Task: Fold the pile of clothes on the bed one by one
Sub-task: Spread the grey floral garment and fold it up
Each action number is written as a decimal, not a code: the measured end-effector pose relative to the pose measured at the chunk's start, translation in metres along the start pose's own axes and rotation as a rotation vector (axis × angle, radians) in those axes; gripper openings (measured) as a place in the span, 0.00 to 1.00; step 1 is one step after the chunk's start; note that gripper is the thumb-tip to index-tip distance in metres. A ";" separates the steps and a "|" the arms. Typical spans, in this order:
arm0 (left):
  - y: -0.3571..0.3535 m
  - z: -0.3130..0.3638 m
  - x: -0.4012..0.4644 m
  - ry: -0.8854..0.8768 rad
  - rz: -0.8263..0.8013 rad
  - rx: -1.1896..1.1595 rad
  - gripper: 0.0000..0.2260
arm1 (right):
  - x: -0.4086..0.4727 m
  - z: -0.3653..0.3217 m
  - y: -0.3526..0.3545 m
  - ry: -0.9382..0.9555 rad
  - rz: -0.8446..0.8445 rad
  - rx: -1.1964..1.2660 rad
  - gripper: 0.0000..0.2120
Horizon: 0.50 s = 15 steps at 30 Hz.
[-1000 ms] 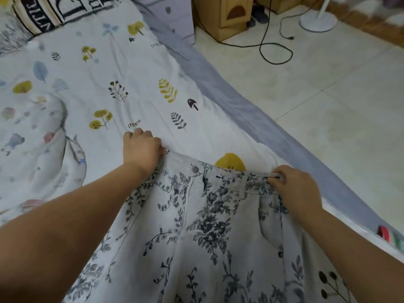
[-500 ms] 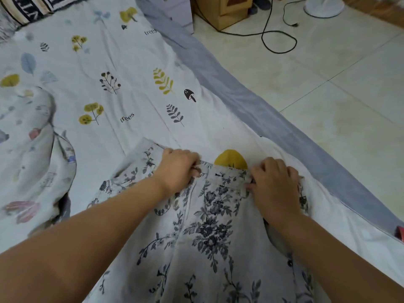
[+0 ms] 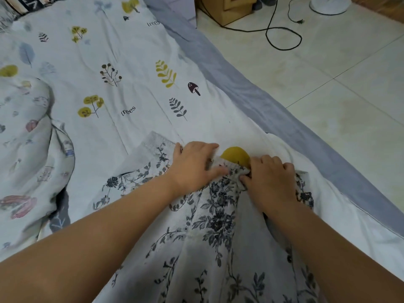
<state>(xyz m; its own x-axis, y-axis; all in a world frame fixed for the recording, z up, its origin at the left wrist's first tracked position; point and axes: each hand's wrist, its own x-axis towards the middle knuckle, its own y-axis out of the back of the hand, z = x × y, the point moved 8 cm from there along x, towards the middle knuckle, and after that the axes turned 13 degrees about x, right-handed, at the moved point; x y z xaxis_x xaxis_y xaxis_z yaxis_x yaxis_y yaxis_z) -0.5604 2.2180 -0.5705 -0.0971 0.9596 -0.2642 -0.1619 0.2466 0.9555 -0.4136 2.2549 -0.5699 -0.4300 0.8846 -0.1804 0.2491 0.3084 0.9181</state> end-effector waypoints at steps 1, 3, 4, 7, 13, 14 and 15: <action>-0.007 0.003 -0.001 -0.020 -0.068 0.081 0.30 | 0.001 0.001 -0.003 -0.020 -0.035 -0.008 0.19; -0.012 0.003 0.006 -0.011 -0.143 0.115 0.21 | 0.004 0.002 -0.002 -0.064 -0.069 -0.010 0.18; -0.009 0.002 0.010 -0.001 -0.151 0.109 0.17 | 0.006 0.002 0.001 -0.068 -0.056 -0.012 0.16; 0.010 0.006 0.023 0.021 -0.010 0.129 0.13 | 0.014 0.002 0.024 -0.059 0.091 -0.029 0.18; 0.027 0.022 0.026 0.109 0.263 0.241 0.26 | 0.029 0.004 0.037 -0.096 0.215 -0.005 0.12; 0.024 0.020 0.021 0.160 0.253 0.251 0.30 | 0.024 -0.003 0.036 -0.072 0.247 0.020 0.16; 0.022 0.019 0.013 0.201 0.286 0.273 0.32 | 0.014 -0.012 0.033 -0.023 0.294 0.043 0.20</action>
<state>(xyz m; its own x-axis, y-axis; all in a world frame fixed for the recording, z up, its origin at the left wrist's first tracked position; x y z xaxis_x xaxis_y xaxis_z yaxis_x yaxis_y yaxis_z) -0.5467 2.2381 -0.5504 -0.2938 0.9556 0.0213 0.1623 0.0280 0.9863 -0.4219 2.2734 -0.5373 -0.3145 0.9456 0.0829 0.3967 0.0516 0.9165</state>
